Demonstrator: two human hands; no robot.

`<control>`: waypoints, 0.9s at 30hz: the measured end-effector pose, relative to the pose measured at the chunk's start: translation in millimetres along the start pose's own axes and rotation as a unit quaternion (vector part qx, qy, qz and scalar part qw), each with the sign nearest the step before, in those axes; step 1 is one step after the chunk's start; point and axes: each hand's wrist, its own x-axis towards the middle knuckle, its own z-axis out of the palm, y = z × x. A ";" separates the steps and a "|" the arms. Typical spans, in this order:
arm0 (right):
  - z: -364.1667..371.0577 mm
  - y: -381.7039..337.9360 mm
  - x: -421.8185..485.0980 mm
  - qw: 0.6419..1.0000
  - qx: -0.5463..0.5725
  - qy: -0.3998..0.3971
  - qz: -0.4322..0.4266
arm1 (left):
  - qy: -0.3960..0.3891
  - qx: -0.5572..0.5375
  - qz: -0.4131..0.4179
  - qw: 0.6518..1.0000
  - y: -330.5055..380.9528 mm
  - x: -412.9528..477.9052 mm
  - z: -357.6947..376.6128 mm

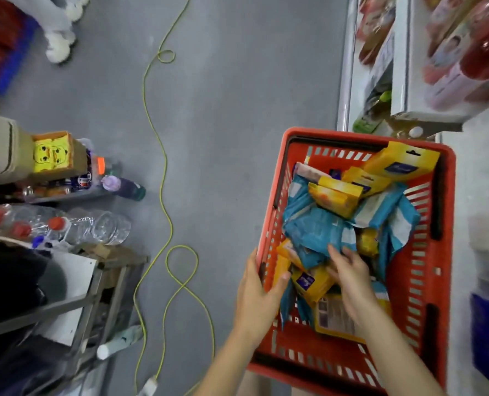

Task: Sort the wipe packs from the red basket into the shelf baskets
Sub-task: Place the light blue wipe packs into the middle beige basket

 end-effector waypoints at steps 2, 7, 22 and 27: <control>9.6 -1.0 6.6 0.998 0.039 0.045 0.006 | 0.003 -0.002 0.000 1.000 0.4 0.3 0.3; 28.2 -6.4 22.3 0.993 0.063 0.090 0.037 | 0.008 0.000 -0.004 1.000 0.6 0.5 1.4; -9.3 16.3 -26.3 0.986 0.144 0.058 0.061 | 0.093 -0.034 0.156 0.983 42.8 -10.2 2.6; -21.4 5.6 -78.1 0.975 0.216 0.010 0.047 | -0.094 -0.189 -0.060 0.976 73.4 -8.8 15.5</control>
